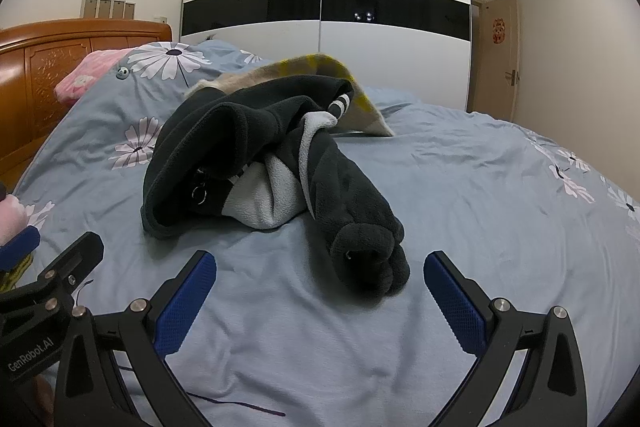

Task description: Fold clothes

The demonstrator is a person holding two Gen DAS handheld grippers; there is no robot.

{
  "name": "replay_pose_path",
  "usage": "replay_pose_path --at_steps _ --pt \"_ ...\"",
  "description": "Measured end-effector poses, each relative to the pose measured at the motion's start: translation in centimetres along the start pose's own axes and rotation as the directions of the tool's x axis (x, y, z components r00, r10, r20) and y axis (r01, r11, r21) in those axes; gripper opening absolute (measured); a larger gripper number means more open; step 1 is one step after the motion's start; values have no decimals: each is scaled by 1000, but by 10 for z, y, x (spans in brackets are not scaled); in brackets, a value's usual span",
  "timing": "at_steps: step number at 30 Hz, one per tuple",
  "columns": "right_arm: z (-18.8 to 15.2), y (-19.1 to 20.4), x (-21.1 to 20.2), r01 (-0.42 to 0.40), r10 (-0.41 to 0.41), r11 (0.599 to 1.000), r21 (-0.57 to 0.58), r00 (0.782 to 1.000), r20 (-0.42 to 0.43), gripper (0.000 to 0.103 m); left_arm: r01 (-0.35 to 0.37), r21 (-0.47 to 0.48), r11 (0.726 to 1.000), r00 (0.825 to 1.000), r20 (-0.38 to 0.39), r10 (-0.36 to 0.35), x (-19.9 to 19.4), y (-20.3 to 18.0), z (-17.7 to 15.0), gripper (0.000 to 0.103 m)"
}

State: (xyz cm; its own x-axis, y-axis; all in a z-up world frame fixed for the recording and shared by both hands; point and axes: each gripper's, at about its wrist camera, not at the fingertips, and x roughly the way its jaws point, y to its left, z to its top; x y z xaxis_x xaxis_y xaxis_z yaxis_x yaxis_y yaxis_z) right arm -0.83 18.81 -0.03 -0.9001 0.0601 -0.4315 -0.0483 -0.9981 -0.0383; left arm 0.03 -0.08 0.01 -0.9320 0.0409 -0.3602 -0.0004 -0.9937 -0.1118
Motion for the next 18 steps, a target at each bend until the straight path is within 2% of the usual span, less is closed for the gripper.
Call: replay_pose_path --at_steps 6,12,18 --pt "1 -2 -1 -2 2 1000 5 1000 3 103 0 0 1000 1000 12 0 -5 -1 -3 103" --pt "1 -3 -2 -5 5 1000 10 1000 7 103 33 19 999 999 22 -33 -2 -11 -2 103" --pt "2 -3 -2 -6 6 1000 9 1000 11 103 38 23 999 999 8 -38 -4 -11 -1 103"
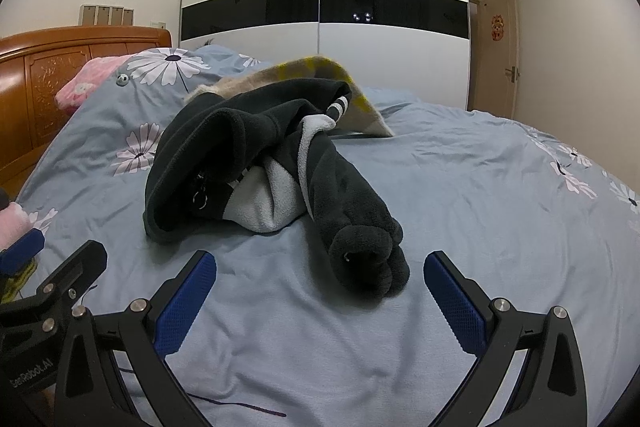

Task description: Fold clothes

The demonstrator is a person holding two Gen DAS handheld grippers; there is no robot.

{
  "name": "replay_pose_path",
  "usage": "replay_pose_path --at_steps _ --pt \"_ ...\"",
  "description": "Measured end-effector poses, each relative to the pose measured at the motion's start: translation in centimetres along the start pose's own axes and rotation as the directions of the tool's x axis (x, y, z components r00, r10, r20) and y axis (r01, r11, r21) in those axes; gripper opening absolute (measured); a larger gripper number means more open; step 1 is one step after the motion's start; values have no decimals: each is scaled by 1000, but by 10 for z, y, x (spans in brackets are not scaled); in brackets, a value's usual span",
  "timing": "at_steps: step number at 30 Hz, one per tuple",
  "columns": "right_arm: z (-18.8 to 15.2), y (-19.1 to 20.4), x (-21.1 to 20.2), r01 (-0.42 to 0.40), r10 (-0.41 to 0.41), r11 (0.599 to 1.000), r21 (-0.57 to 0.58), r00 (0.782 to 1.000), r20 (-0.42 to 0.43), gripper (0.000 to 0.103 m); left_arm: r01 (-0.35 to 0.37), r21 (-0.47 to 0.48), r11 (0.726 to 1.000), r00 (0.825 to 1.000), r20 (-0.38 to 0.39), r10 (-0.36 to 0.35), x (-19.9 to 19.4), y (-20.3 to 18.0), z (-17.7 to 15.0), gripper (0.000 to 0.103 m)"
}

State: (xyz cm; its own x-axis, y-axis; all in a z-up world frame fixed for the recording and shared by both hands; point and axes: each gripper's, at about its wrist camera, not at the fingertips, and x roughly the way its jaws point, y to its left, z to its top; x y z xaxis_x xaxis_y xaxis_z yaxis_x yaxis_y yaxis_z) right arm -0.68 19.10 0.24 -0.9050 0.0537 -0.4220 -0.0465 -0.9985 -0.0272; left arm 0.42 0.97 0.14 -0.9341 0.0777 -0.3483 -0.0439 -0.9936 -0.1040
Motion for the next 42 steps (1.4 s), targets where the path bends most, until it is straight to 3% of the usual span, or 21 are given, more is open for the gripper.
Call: replay_pose_path --at_steps 16,42 --pt "0 4 2 9 -9 1000 -12 1000 -5 103 20 -23 1000 999 -47 -21 2 7 0 103" --pt "-2 10 3 18 -19 999 -47 1000 -20 103 42 -43 998 998 -34 -44 -5 17 6 103"
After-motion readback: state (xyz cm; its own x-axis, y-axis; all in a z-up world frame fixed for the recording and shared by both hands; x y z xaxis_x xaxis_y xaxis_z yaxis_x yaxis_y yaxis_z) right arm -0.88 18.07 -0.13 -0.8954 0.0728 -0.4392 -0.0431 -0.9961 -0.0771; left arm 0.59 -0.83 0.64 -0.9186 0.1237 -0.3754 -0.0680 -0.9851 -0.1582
